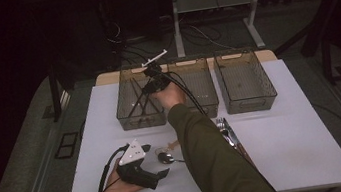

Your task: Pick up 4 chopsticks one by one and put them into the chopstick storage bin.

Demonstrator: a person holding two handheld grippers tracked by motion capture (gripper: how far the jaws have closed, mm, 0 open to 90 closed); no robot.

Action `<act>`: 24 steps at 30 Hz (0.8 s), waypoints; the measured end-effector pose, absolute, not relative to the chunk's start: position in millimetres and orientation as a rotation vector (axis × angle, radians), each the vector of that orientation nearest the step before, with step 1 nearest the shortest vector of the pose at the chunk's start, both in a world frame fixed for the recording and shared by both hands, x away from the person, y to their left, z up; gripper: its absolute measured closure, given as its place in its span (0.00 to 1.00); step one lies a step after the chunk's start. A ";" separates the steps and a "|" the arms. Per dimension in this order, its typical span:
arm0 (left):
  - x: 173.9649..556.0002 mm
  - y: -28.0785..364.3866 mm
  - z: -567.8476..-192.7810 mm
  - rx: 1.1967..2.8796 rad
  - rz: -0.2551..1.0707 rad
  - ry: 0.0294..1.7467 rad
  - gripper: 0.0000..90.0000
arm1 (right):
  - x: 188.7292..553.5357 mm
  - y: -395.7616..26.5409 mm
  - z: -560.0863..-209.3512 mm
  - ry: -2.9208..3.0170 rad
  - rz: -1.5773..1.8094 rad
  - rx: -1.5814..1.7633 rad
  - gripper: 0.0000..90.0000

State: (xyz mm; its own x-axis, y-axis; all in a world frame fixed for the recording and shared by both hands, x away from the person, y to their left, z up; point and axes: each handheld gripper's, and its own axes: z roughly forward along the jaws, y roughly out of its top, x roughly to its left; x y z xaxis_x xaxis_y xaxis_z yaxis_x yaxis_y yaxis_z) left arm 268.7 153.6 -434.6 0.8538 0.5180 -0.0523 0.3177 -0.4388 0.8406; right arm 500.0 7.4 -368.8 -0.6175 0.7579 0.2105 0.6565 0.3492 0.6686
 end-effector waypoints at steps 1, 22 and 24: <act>268.7 153.5 -434.7 2.063 0.262 0.610 0.00 | 498.5 7.1 -367.1 2.469 1.119 1.291 0.65; 269.0 154.4 -434.7 2.057 0.266 0.623 0.00 | 457.3 -50.8 -349.5 2.474 1.320 1.116 0.38; 268.9 154.4 -434.8 2.058 0.264 0.623 0.00 | 452.2 -57.3 -348.7 2.474 1.324 1.107 0.37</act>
State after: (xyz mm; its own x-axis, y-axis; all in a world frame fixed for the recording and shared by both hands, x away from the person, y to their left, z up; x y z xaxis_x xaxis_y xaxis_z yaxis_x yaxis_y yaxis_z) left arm 268.9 154.4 -434.8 0.8479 0.5270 -0.0575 0.3255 -0.4319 0.8412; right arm 452.2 -57.3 -348.7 -0.7239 0.6543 0.2186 0.5448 0.3479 0.7630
